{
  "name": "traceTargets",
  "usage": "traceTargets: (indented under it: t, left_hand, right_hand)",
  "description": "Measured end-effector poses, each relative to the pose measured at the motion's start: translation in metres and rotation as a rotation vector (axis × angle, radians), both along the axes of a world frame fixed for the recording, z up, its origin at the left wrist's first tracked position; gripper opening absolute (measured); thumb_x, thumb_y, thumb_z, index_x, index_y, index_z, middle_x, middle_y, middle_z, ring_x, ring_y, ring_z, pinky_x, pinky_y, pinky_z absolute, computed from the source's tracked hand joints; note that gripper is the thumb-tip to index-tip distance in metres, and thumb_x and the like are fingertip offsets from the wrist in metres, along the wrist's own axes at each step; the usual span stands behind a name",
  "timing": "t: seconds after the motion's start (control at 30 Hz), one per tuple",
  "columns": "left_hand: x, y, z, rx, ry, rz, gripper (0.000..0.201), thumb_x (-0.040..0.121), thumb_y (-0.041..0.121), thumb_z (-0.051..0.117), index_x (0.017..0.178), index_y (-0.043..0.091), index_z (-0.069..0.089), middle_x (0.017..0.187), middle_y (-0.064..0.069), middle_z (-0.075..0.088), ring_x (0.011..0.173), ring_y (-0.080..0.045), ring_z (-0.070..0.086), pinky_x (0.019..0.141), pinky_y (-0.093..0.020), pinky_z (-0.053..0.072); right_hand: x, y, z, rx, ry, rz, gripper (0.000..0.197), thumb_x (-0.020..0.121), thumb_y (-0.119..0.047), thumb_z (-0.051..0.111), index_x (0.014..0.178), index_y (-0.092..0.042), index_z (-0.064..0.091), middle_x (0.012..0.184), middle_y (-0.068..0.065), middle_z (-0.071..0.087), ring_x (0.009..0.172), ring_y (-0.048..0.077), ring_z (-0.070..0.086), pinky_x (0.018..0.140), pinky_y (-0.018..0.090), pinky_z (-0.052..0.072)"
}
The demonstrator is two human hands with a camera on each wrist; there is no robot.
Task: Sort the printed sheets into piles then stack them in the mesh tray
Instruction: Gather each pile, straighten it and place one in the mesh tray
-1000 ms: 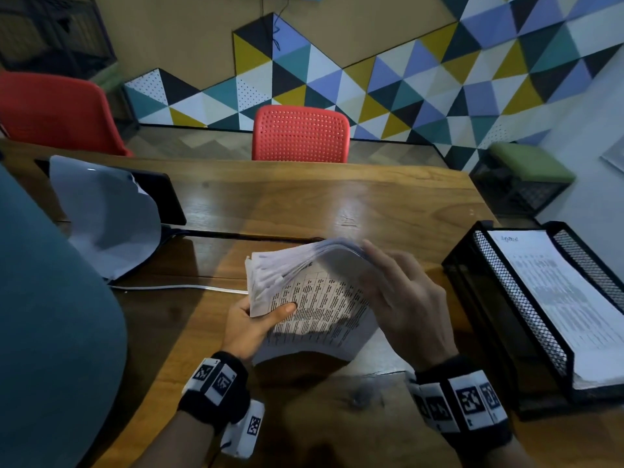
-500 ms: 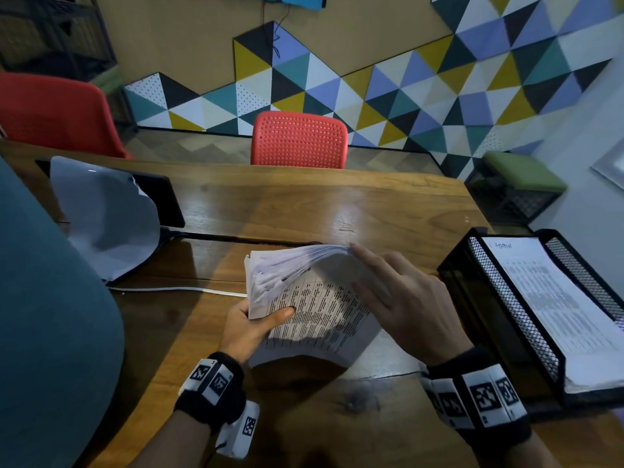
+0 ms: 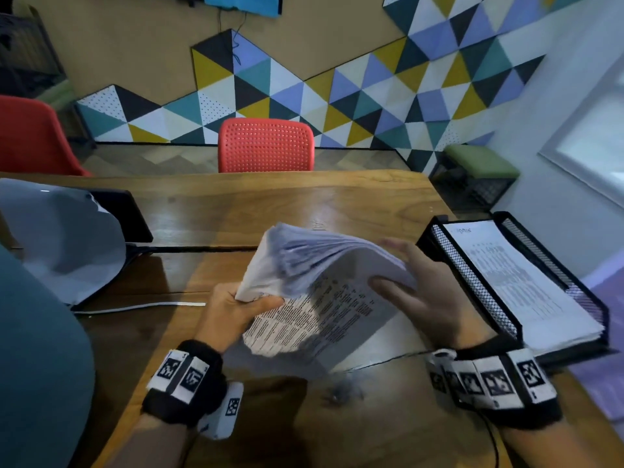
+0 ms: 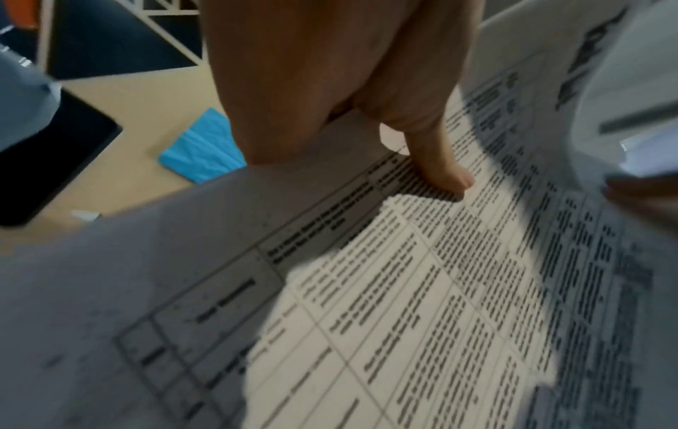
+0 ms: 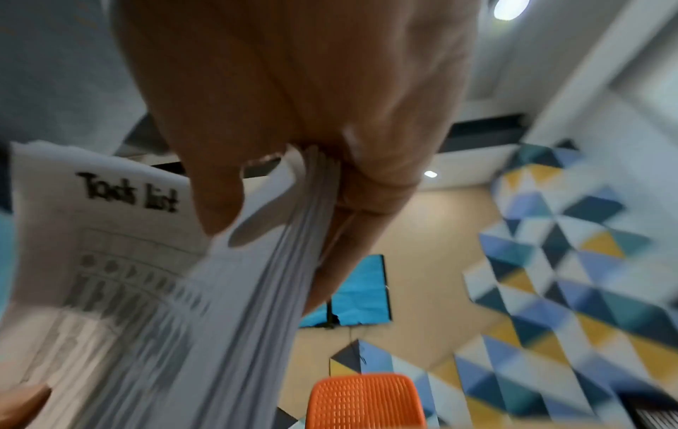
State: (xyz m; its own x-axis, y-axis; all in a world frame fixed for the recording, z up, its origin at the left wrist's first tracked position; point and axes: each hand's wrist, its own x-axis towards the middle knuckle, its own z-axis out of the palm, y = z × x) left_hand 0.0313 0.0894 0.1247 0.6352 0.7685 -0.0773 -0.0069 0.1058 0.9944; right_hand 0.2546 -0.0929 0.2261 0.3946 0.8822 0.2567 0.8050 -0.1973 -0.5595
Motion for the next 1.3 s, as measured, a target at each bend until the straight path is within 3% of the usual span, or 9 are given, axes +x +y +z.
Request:
traceTargets:
  t: [0.17,0.27,0.37,0.53,0.67,0.9,1.0,1.1,1.3]
  left_hand:
    - [0.019,-0.029,-0.012,-0.14,-0.106,0.06,0.022,0.078,-0.003,0.074,0.094,0.012,0.071,0.087,0.0,0.078,0.082,-0.012,0.073,0.065,-0.017,0.057]
    - [0.037,-0.052,-0.026,-0.258,-0.122,0.069,0.029,0.084,0.001,0.069,0.108,0.018,0.067,0.094,0.01,0.077,0.085,-0.005,0.072,0.066,-0.01,0.054]
    - [0.058,-0.076,-0.046,-0.349,-0.016,0.007,0.029,0.079,0.015,0.076,0.107,0.017,0.07,0.106,0.002,0.075,0.089,-0.012,0.072,0.077,-0.022,0.056]
    - [0.105,-0.119,-0.068,-0.192,0.251,-0.248,0.058,0.071,0.06,0.079,0.102,0.011,0.073,0.098,-0.006,0.078,0.091,-0.023,0.075,0.085,-0.049,0.059]
    - [0.15,-0.157,-0.062,-0.156,0.215,-0.154,0.01,0.089,0.021,0.072,0.09,0.011,0.073,0.084,-0.003,0.079,0.078,-0.019,0.076,0.076,-0.043,0.061]
    - [0.19,-0.197,-0.085,-0.42,0.163,-0.075,0.015,0.089,0.008,0.069,0.102,0.001,0.071,0.091,-0.013,0.078,0.082,-0.032,0.076,0.072,-0.045,0.062]
    - [0.197,-0.219,-0.093,-0.484,0.168,-0.131,0.026,0.083,0.007,0.075,0.108,0.005,0.069,0.101,-0.013,0.077,0.092,-0.036,0.074,0.084,-0.053,0.058]
    - [0.21,-0.24,-0.102,-0.469,0.207,-0.254,0.044,0.067,0.008,0.085,0.108,0.007,0.069,0.104,-0.008,0.078,0.093,-0.027,0.075,0.075,-0.037,0.061]
    - [0.257,-0.267,-0.107,-0.398,0.377,-0.478,0.04,0.083,0.02,0.078,0.115,0.001,0.066,0.106,-0.009,0.076,0.083,-0.022,0.075,0.067,-0.028,0.061]
  right_hand:
    - [-0.006,-0.045,-0.06,0.069,0.748,0.006,0.046,0.088,-0.018,0.068,0.13,-0.018,0.051,0.116,0.0,0.07,0.108,0.015,0.066,0.09,0.034,0.055]
    - [-0.015,-0.075,-0.111,-0.057,0.7,-0.108,0.04,0.084,-0.054,0.062,0.122,-0.043,0.055,0.116,-0.01,0.069,0.109,0.012,0.065,0.093,0.046,0.052]
    - [-0.017,-0.106,-0.135,0.082,0.694,-0.31,0.034,0.087,-0.051,0.06,0.113,-0.029,0.065,0.106,-0.005,0.074,0.103,0.014,0.068,0.091,0.048,0.053]
    - [0.01,-0.153,-0.134,-0.02,0.411,-0.457,0.02,0.098,-0.049,0.042,0.097,-0.041,0.06,0.062,0.002,0.061,0.054,0.009,0.055,0.053,0.03,0.043]
    - [0.052,-0.185,-0.137,-0.11,0.445,-0.449,0.021,0.096,-0.041,0.049,0.109,-0.029,0.059,0.081,-0.009,0.07,0.069,0.0,0.063,0.067,0.025,0.052]
    - [0.115,-0.253,-0.158,-0.076,1.103,-0.501,0.036,0.088,-0.026,0.066,0.12,-0.011,0.06,0.113,0.007,0.072,0.102,0.026,0.069,0.092,0.047,0.054]
    - [0.132,-0.275,-0.161,-0.081,1.088,-0.489,0.032,0.086,-0.027,0.063,0.113,-0.009,0.062,0.104,0.011,0.073,0.091,0.016,0.072,0.075,0.03,0.057]
    - [0.159,-0.304,-0.165,-0.055,1.04,-0.492,0.034,0.08,-0.034,0.069,0.104,-0.01,0.065,0.084,0.0,0.076,0.071,0.002,0.07,0.059,0.016,0.051]
    - [0.207,-0.373,-0.193,-0.032,1.07,-0.647,0.084,0.042,-0.07,0.08,0.104,-0.014,0.069,0.097,0.003,0.076,0.087,0.022,0.073,0.071,0.033,0.056]
